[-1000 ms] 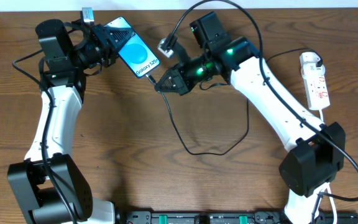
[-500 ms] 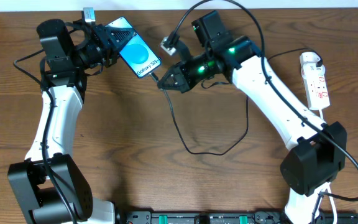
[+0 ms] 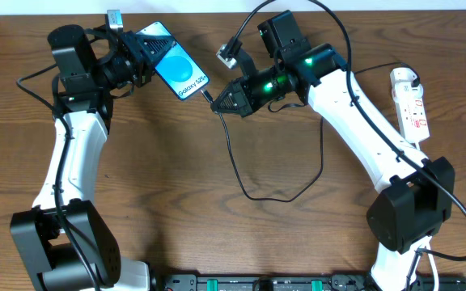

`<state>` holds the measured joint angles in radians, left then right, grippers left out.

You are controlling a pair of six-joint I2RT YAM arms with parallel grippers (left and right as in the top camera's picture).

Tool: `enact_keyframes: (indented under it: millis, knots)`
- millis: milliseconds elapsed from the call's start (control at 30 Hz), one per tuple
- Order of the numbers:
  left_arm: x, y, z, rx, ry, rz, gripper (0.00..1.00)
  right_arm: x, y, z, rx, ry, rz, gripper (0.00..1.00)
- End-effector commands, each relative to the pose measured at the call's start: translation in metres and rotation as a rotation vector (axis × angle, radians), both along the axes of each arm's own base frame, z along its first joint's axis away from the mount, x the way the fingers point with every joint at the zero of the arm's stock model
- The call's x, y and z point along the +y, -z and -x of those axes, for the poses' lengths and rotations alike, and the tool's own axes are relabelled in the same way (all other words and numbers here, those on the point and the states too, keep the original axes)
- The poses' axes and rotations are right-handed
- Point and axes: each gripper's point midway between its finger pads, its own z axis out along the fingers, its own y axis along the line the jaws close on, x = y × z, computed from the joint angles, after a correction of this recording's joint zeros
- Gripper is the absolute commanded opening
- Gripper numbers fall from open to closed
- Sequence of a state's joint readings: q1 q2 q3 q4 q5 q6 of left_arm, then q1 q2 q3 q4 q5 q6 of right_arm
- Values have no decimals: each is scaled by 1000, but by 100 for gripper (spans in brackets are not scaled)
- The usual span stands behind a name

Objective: Plug charger to phone and switch on socket

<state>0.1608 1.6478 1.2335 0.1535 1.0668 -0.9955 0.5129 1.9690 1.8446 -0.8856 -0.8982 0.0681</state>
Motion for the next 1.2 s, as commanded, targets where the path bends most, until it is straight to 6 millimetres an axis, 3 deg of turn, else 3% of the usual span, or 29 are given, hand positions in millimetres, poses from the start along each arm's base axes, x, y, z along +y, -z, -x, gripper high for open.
enact_keyframes:
  millis: [0,1167]
  knots:
    - [2,-9,-2,-22,-3,-1,7,3,-5,4,-3,-31,-31,1]
    - [-1,-9,-2,-22,3,0,7,14,-7,15,-10,-66,-40,1]
